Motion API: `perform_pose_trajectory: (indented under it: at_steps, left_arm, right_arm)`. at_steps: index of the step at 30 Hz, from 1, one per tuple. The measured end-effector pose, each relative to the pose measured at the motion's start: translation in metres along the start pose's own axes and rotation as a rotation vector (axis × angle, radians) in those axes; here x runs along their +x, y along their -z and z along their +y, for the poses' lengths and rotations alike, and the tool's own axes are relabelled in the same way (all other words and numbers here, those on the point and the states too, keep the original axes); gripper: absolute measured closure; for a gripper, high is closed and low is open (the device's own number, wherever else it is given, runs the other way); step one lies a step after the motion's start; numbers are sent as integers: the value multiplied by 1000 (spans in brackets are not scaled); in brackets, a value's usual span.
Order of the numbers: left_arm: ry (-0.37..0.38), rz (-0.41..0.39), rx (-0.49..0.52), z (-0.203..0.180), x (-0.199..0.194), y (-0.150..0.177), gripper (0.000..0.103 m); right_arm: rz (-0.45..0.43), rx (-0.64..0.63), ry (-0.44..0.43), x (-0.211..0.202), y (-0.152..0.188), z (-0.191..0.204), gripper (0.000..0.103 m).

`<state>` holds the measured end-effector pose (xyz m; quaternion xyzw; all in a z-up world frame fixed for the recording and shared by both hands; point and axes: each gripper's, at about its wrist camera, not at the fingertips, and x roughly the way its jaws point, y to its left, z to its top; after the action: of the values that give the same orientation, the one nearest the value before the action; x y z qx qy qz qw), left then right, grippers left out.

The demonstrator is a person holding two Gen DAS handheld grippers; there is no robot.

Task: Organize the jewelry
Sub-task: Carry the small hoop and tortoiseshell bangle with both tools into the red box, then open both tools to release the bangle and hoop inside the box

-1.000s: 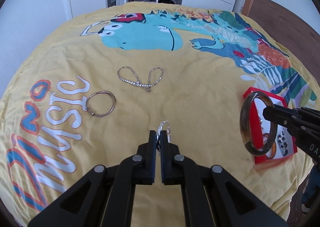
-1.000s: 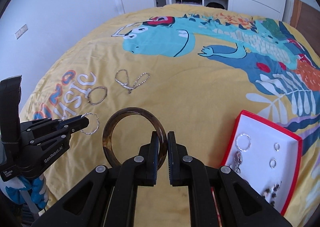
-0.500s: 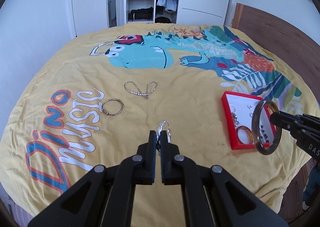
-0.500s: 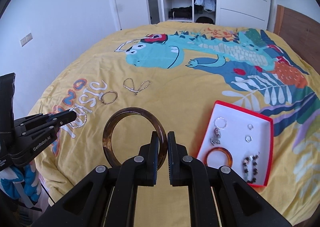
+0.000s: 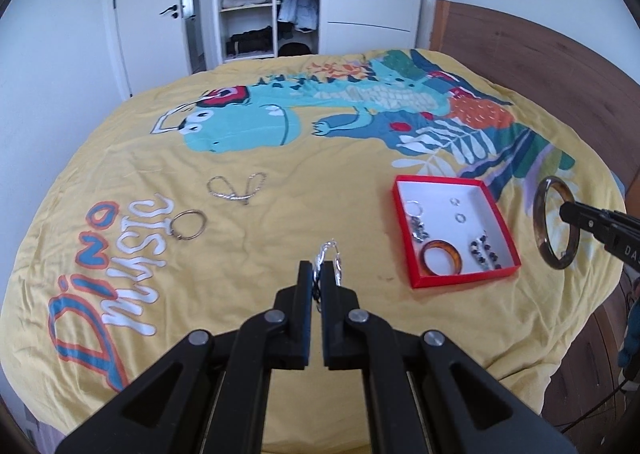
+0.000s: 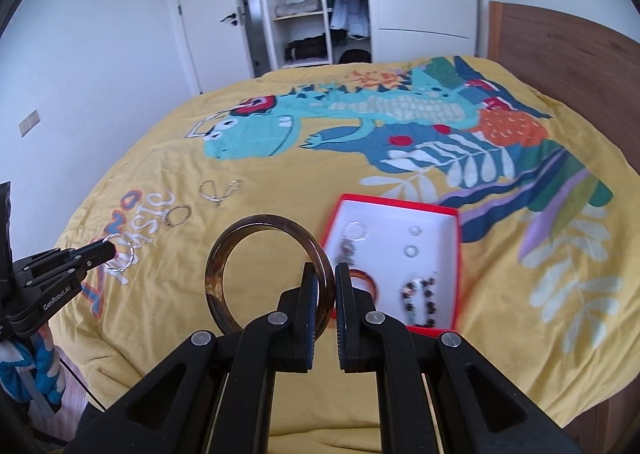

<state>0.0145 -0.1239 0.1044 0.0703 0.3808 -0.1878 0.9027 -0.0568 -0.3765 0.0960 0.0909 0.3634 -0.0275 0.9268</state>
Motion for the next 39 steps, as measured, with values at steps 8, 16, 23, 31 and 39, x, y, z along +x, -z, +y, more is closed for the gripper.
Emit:
perform_pose_trajectory:
  at_steps: [8,16,23,31,39]
  left_arm:
    - [82,50,80,-60,44,-19,100]
    - [171,126,134,-119,116,-36,100]
    - [239,194,156,-154,174,-40,100]
    - [264,235,159,-172,221,-46,100]
    - [272,280,149,-181,257,-43,100]
  right_arm:
    - [48,76,55,31,5,-61,95]
    - [129,94,79,99,-3,-103,95]
    - [195,87,69,167,-16,-120,95]
    - [248,62,62,227,-24,-123,94]
    - [300,5,80,266,-32,-125,94]
